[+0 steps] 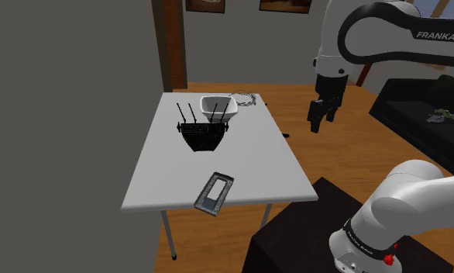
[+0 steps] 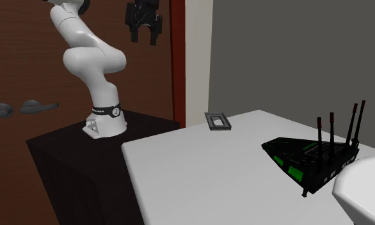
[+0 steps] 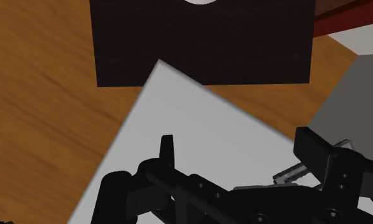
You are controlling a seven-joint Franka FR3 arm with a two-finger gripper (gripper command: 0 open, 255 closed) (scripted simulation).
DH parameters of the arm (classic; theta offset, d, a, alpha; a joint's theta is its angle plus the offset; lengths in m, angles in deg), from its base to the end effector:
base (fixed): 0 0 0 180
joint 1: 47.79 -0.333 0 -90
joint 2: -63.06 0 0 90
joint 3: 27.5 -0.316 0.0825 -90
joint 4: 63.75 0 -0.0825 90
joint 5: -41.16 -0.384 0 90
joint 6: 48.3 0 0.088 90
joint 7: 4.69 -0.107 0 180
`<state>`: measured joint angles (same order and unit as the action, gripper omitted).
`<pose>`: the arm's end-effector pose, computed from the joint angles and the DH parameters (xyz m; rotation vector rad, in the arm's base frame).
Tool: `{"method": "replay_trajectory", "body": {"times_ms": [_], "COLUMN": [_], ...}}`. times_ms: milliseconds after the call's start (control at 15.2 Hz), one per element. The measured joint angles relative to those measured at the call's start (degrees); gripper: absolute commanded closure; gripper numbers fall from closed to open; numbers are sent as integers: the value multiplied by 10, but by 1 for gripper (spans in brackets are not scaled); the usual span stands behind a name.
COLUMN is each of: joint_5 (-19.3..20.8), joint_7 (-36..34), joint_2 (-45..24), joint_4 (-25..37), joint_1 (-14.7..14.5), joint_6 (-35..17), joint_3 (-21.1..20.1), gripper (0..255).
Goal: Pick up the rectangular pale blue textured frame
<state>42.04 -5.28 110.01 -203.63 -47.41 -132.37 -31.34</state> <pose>0.2833 0.0201 0.5520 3.0642 0.0378 -0.2367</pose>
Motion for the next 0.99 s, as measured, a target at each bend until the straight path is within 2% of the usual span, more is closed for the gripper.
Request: {"method": "replay_trajectory", "body": {"times_ms": [132,330,660,990], "joint_5": [-2,-15,-32,-39], "joint_7": [-4,-26,-68,-115], "joint_2": [-3,-18,-77,-156], "joint_4": [-5,-31,-71,-80], "joint_1": [-1,-7,-15,-18], "joint_6": [-9,-57,-173,-277], "joint_3": [-3,-23,-62,-104], "gripper": [0,0,0,0]}}
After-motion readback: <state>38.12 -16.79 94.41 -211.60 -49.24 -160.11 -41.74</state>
